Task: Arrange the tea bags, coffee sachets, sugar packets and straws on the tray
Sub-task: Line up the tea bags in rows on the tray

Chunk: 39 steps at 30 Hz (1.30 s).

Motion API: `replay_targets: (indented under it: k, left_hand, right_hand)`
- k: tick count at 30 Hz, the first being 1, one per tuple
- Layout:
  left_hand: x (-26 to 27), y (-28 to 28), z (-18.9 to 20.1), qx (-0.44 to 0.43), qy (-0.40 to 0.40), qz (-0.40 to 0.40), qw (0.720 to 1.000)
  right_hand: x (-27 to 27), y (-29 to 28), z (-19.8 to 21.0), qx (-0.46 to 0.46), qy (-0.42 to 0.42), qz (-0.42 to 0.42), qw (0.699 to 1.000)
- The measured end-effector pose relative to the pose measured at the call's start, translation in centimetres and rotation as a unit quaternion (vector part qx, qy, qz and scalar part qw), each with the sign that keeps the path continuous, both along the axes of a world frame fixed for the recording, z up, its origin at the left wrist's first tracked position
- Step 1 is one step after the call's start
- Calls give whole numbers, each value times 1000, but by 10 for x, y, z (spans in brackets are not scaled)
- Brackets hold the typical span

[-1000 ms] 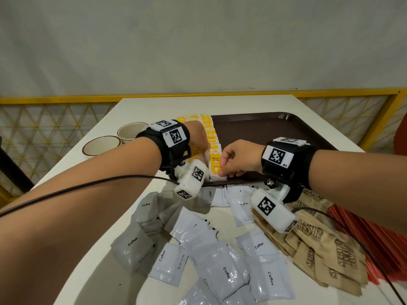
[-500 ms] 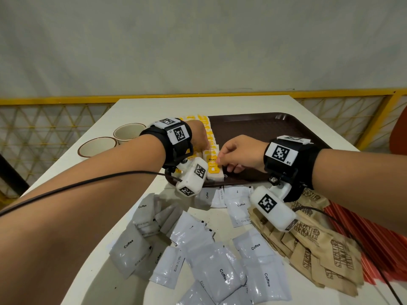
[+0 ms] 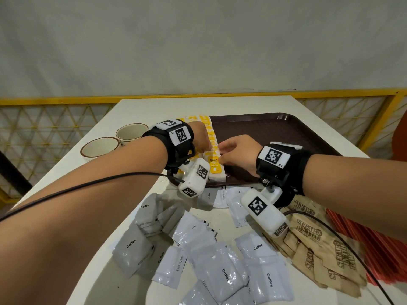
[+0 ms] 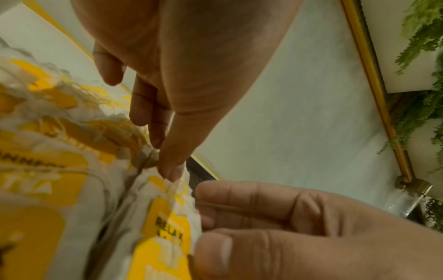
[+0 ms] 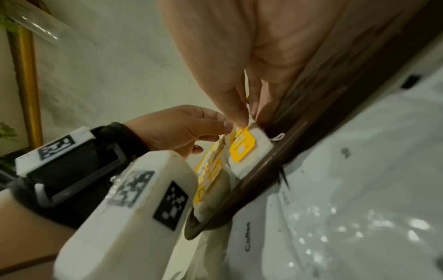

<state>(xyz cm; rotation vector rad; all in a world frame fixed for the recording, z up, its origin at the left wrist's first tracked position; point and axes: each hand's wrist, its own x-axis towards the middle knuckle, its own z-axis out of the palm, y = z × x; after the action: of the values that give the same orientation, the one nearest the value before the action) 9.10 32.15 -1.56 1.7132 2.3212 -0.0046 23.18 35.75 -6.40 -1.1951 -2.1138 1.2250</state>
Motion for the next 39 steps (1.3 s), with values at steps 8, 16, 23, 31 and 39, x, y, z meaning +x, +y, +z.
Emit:
replay_targets:
  k: [8,16,23,31,39]
  left_hand:
    - [-4,-5,5,49,-40,18,998]
    - [-19,-41,8,154,-263,141,942]
    - [-14,-57,1,133,-336,194,912]
    - [-12,-63,-1,133,-382,216,889]
    - [-25,-55,1,138,-406,215,878]
  right_hand:
    - [1,-3,4,-30,16,-10,999]
    - [-17,2,4,-57,-10,24,998]
    - [-23,1,3,-13,-60,64,996]
    - [-17,6,7,9,-64,67,996]
    - [-29,9,38,281,-370,160,871]
